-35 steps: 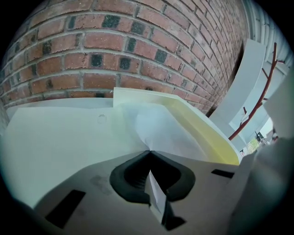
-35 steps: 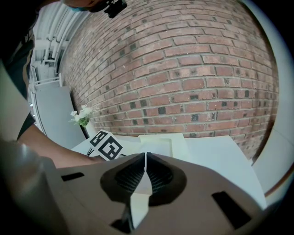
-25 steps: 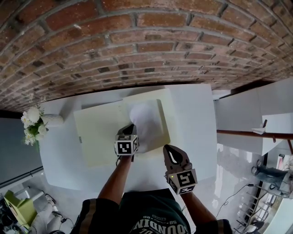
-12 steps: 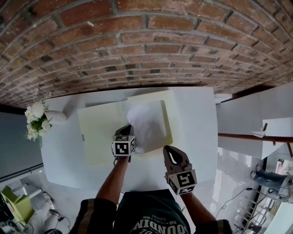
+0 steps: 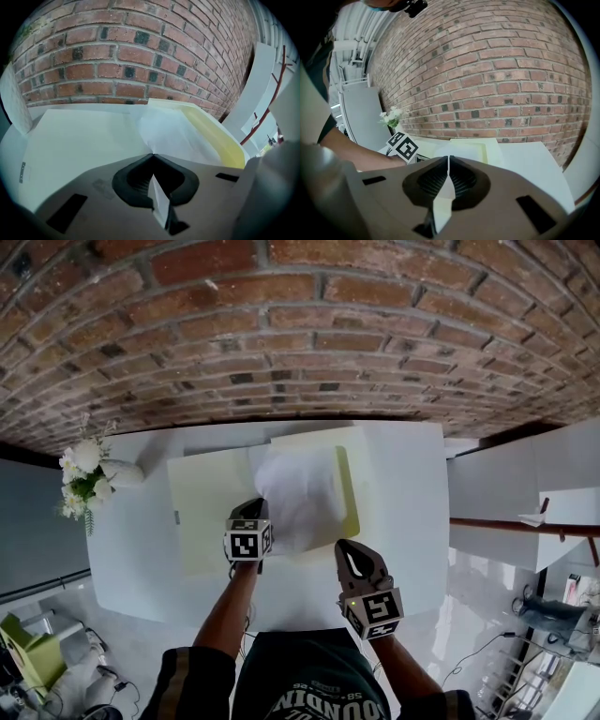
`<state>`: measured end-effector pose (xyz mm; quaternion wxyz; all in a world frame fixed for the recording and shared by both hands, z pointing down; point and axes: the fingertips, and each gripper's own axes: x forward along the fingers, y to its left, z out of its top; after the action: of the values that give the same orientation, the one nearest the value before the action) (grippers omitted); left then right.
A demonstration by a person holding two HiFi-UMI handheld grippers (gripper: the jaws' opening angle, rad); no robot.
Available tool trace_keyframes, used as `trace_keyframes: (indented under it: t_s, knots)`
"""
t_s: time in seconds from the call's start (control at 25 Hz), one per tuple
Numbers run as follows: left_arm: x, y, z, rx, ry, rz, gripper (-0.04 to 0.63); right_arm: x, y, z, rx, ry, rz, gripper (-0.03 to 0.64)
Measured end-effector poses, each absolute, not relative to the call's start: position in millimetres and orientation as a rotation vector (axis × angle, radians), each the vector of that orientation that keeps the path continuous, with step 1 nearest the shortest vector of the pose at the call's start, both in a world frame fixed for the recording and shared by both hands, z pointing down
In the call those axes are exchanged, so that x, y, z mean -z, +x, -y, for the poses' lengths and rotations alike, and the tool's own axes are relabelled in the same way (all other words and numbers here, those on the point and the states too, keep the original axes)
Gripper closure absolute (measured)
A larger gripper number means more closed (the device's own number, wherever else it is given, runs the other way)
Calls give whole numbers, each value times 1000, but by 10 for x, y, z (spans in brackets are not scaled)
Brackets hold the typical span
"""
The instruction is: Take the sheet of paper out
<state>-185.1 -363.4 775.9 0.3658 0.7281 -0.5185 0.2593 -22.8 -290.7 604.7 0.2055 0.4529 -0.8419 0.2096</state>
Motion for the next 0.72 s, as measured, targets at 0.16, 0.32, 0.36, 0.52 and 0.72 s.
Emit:
trace_keyframes:
  t_s: [0.16, 0.32, 0.36, 0.52, 0.72]
  knots:
    - [-7716, -1949, 3612, -662, 1870, 1350, 584, -6023, -291, 2892, -576, 1250, 2357, 546]
    - [-7677, -2060, 3575, -659, 1865, 1372, 584, -5992, -357, 2876, -564, 1237, 2369, 546]
    - [-7663, -2089, 3561, -658, 1864, 1378, 584, -5984, -372, 2870, -562, 1233, 2372, 546]
    - [-7591, -2207, 3497, -653, 1863, 1406, 584, -5947, -445, 2837, -543, 1206, 2389, 546]
    - [-7471, -2366, 3407, -646, 1858, 1447, 584, -5862, -537, 2796, -518, 1178, 2418, 546]
